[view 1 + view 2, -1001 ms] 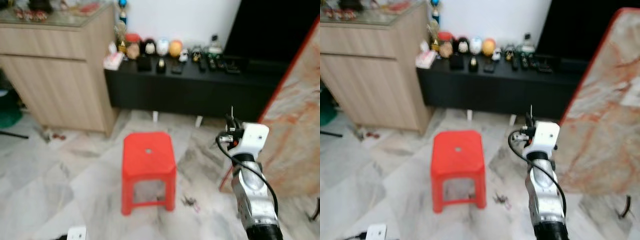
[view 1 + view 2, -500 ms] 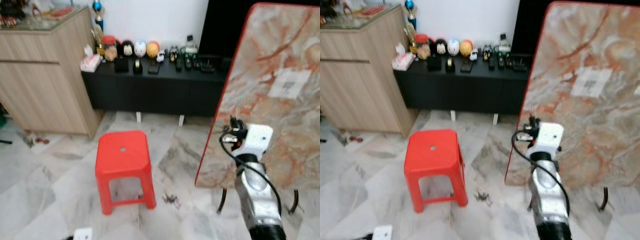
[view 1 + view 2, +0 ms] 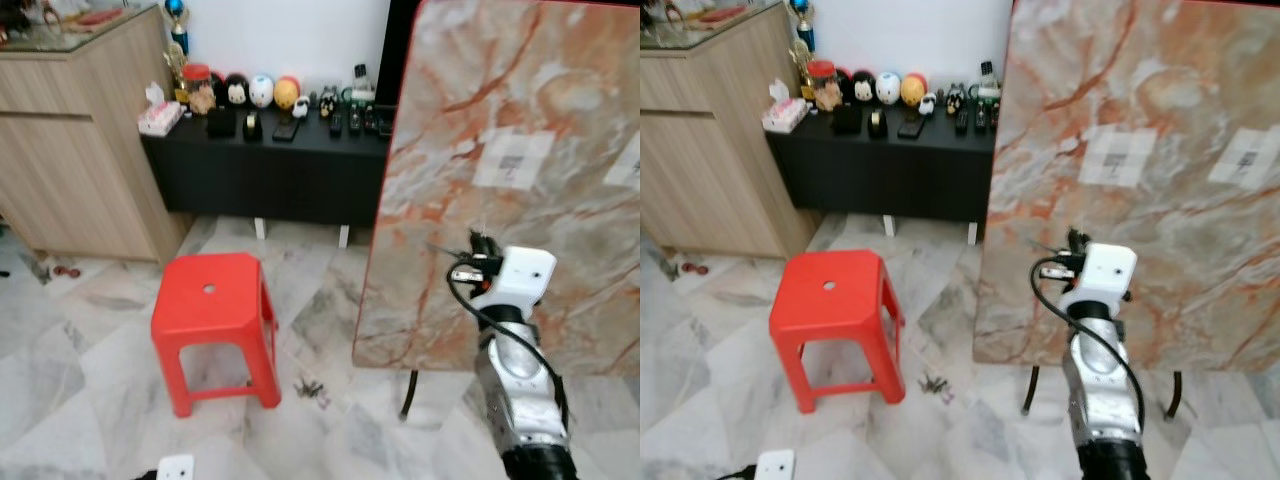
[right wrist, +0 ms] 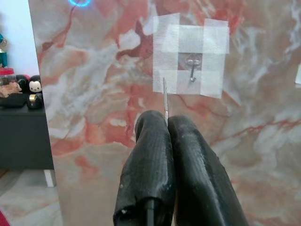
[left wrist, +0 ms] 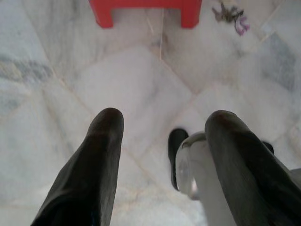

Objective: Hang keys on a hook

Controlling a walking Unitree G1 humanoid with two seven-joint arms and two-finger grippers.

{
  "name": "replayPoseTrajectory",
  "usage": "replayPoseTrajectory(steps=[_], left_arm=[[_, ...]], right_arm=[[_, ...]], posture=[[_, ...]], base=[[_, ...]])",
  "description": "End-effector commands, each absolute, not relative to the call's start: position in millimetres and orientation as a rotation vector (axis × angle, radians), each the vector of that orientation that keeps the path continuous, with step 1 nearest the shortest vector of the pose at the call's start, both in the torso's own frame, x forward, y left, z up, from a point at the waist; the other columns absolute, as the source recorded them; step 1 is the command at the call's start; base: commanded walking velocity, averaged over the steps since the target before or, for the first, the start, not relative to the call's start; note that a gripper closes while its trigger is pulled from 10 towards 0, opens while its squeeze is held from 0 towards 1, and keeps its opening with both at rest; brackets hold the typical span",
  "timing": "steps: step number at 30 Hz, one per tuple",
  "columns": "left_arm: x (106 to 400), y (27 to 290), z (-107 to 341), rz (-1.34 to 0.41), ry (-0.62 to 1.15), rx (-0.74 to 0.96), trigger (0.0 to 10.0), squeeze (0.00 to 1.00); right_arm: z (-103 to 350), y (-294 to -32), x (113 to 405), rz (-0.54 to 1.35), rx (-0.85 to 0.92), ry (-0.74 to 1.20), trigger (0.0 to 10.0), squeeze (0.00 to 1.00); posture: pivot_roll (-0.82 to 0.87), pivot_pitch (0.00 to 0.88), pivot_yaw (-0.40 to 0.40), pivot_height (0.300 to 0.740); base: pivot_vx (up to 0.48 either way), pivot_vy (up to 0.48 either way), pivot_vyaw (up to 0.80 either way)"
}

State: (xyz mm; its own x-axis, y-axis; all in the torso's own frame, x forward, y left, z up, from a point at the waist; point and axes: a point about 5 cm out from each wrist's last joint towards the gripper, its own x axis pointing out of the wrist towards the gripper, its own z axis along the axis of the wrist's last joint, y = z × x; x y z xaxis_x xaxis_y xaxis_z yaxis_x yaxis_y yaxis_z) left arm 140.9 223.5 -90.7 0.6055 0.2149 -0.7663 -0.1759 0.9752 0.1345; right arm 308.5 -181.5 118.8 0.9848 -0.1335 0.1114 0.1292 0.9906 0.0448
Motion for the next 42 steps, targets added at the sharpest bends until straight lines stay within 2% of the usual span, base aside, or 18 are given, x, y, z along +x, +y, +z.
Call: replayPoseTrajectory(steps=[1, 24, 33, 42], left_arm=[[140, 222, -92, 0.220, 0.905, 0.055, 10.0, 0.00], [143, 222, -90, 0.223, 0.881, 0.047, 10.0, 0.00], [145, 222, -89, 0.223, 0.874, 0.054, 10.0, 0.00], [146, 222, -89, 0.224, 0.866, 0.054, 10.0, 0.00]], right_arm=[[124, -178, 312, -0.119, 0.039, -0.134, 10.0, 0.00], [129, -169, 315, -0.076, 0.036, -0.170, 10.0, 0.00], [141, -179, 312, -0.166, -0.059, -0.270, 10.0, 0.00], [138, -178, 311, -0.163, -0.068, -0.267, 10.0, 0.00]], posture=[[-0.02, 0.000, -0.054, 0.740], [-0.03, 0.000, -0.052, 0.740], [-0.03, 0.000, -0.049, 0.740], [-0.02, 0.000, -0.051, 0.740]], base=[[0.000, 0.000, 0.00], [0.000, 0.000, 0.00], [0.000, 0.000, 0.00], [0.000, 0.000, 0.00]])
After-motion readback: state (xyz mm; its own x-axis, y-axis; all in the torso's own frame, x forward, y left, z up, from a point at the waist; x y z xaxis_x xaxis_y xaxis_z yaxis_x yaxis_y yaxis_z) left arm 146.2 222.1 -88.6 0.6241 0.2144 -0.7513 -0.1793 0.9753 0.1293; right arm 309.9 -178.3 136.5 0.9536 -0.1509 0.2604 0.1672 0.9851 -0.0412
